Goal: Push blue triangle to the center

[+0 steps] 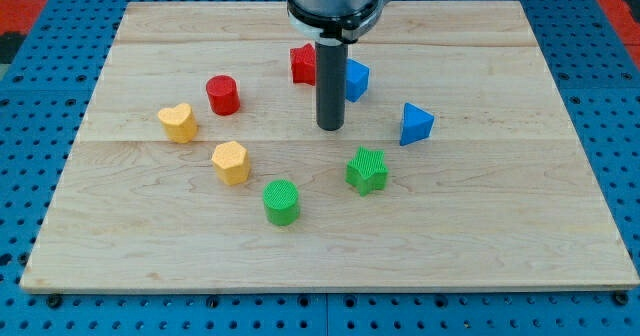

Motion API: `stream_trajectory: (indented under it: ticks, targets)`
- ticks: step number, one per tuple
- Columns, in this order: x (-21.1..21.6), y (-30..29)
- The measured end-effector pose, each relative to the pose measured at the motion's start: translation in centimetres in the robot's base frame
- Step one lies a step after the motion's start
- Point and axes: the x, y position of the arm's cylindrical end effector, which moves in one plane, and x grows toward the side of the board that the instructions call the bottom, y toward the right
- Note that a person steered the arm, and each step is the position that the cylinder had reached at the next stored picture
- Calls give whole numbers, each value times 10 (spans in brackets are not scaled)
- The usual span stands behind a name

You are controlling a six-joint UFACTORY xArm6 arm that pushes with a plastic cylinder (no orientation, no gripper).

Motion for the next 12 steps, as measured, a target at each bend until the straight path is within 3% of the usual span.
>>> stream_trajectory:
  ticks: [1, 2, 3, 4, 5, 6, 11, 12]
  targets:
    - [4, 2]
    - [36, 19]
    - [54, 62]
    - [28, 143]
    - [-9, 174]
    - [-4, 106]
    - [11, 80]
    - [22, 53]
